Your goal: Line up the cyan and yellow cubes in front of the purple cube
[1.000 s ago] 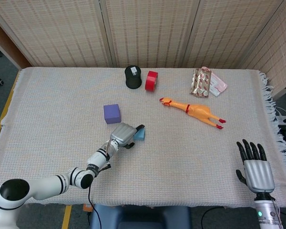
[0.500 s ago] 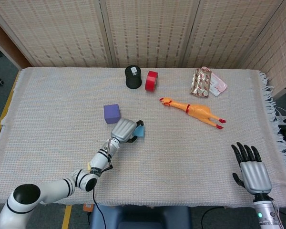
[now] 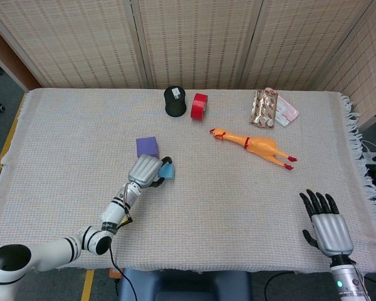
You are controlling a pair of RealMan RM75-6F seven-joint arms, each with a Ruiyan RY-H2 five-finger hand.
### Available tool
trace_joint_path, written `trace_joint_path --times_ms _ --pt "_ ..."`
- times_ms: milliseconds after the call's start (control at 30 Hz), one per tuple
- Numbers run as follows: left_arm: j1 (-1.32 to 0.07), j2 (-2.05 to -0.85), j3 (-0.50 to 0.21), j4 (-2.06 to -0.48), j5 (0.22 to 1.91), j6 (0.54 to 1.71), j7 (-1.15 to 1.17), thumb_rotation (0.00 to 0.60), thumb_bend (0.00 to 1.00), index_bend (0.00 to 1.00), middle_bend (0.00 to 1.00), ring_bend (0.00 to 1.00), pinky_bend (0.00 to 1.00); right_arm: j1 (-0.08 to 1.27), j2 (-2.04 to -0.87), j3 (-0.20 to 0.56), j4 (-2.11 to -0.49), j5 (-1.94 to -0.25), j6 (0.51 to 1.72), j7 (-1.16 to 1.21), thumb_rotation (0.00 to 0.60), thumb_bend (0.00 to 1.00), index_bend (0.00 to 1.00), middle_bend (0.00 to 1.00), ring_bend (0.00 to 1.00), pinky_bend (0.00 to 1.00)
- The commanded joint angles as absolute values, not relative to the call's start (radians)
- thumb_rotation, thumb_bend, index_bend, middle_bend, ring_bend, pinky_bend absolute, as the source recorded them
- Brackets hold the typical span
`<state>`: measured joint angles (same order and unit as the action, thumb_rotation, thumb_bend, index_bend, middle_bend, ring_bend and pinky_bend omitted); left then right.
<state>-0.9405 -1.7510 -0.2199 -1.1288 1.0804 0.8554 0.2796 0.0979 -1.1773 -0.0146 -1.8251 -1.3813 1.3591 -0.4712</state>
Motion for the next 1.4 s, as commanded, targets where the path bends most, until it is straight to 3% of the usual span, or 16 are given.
trace_joint_path --times_ms 33,333,667,1033,1233,1400 --pt "-0.923 -1.722 -0.228 -1.143 1.003 0.834 0.341 0.6 0.34 0.55 1.0 1.0 1.0 0.098 -1.179 -0.016 -1.827 -1.385 1.361 -0.473 0.6 0.05 0.0 0.0 0.0 0.0" --pt "-0.92 -1.721 -0.222 -1.132 0.924 0.808 0.399 0.6 0.34 0.52 1.0 1.0 1.0 0.103 -1.185 -0.015 -1.826 -1.375 1.35 -0.483 0.6 0.05 0.0 0.0 0.0 0.0" --pt "-0.918 -1.718 -0.214 -1.149 0.931 0.819 0.409 0.6 0.34 0.29 1.0 1.0 1.0 0.102 -1.182 -0.02 -1.831 -1.377 1.352 -0.486 0.6 0.05 0.0 0.0 0.0 0.0" --pt "-0.909 -1.707 -0.214 -1.174 0.945 0.843 0.404 0.6 0.34 0.19 1.0 1.0 1.0 0.098 -1.173 -0.027 -1.84 -1.383 1.355 -0.479 0.6 0.05 0.0 0.0 0.0 0.0" --pt "-0.875 -1.663 -0.199 -1.265 1.015 0.901 0.369 0.6 0.34 0.19 1.0 1.0 1.0 0.095 -1.175 -0.028 -1.841 -1.384 1.359 -0.485 0.6 0.05 0.0 0.0 0.0 0.0" --pt "-0.827 -1.608 -0.15 -1.389 1.093 0.951 0.347 0.6 0.34 0.25 1.0 1.0 1.0 0.093 -1.172 -0.034 -1.845 -1.398 1.363 -0.48 0.6 0.05 0.0 0.0 0.0 0.0"
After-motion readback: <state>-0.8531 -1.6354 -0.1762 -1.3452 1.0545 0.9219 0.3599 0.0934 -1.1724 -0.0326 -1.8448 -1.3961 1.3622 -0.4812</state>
